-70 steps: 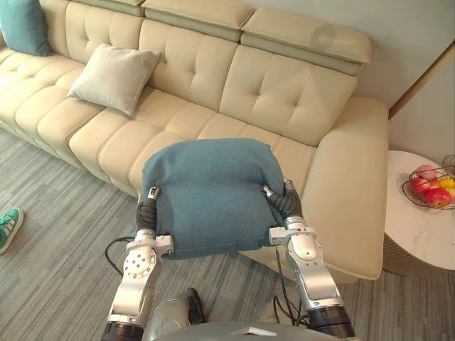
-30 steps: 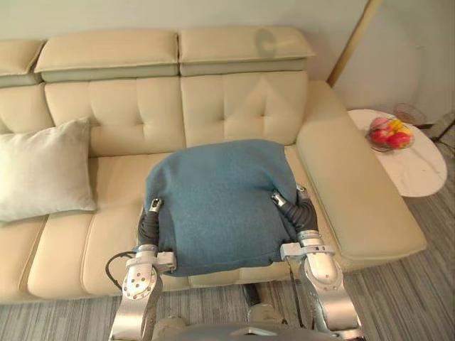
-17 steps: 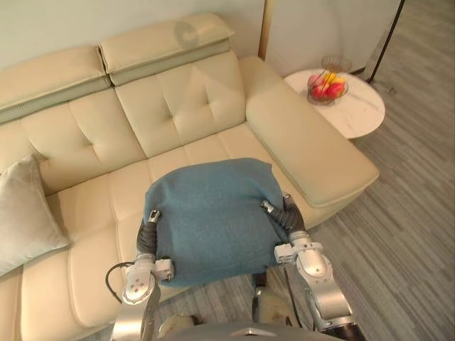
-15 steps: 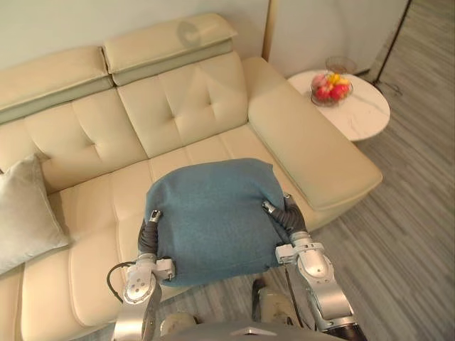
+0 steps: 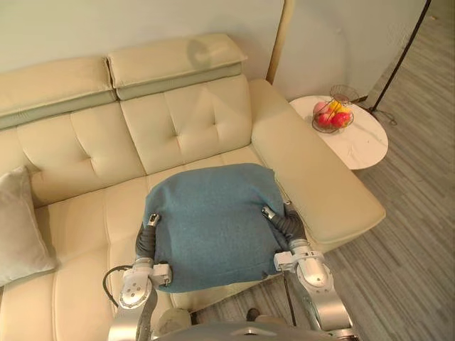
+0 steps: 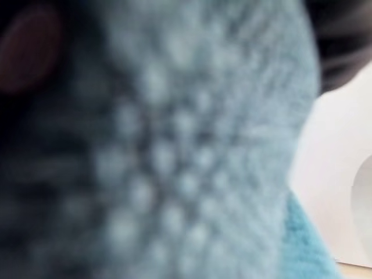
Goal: Pick up cushions and gather them together orderly.
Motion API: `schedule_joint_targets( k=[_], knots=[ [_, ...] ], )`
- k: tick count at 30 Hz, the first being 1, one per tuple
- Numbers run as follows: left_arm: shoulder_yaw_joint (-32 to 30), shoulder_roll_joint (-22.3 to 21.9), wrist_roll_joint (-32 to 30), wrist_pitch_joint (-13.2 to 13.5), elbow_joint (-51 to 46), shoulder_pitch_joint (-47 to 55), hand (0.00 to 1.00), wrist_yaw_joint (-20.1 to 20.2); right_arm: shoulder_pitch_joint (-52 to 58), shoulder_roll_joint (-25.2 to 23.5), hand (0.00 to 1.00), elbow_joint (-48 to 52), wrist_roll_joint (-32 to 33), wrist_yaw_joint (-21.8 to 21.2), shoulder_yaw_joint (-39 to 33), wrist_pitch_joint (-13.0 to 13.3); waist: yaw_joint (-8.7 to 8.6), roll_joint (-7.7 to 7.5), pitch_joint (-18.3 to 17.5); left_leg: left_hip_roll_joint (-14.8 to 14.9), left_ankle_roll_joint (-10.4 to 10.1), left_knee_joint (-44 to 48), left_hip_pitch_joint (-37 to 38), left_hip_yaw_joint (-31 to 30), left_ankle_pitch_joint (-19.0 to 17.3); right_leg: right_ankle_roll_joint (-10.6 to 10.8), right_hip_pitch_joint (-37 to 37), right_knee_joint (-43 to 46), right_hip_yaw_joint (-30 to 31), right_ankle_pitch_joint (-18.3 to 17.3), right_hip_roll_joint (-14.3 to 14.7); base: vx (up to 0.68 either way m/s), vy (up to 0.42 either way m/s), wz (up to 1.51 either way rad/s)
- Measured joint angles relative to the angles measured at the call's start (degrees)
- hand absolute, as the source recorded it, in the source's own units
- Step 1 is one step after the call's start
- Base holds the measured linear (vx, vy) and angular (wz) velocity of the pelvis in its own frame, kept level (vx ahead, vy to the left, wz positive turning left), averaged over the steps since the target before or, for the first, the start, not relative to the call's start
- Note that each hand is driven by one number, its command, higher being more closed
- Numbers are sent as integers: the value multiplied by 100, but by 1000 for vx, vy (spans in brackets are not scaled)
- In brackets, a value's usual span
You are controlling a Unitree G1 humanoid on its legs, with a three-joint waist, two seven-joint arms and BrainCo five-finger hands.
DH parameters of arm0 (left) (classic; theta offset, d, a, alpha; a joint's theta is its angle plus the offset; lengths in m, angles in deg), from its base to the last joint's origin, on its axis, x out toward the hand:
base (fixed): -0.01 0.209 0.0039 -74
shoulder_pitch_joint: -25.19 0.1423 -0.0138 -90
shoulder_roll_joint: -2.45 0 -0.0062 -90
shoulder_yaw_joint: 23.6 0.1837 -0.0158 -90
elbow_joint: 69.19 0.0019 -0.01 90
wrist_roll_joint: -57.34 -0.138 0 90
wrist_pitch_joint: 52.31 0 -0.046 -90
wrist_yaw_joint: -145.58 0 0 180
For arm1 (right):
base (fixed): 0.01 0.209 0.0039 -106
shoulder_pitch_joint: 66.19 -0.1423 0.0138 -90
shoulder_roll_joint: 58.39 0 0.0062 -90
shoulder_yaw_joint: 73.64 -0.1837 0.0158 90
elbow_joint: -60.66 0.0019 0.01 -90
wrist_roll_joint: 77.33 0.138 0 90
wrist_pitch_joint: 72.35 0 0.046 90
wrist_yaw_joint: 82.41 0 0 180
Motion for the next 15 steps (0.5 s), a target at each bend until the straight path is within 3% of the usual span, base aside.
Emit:
schedule_joint_targets(
  k=[11, 15],
  knots=[
    [-12, 1, -2, 0, 0, 4, 100, -8, -100, -2, 100, -189, -120, 6, -11, 1, 20, -10, -60, -165, 22, -789, -14, -381, 492, 43, 71, -510, -370, 232, 23, 3, 0, 17],
    [-36, 20, -4, -3, 0, -315, 100, -123, -487, 2, 100, -551, -243, 187, -10, 2, 44, -15, -58, -210, 23, -1017, -119, -721, 747, 43, 41, -497, -713, 235, 26, -55, -3, 41]
  ],
)
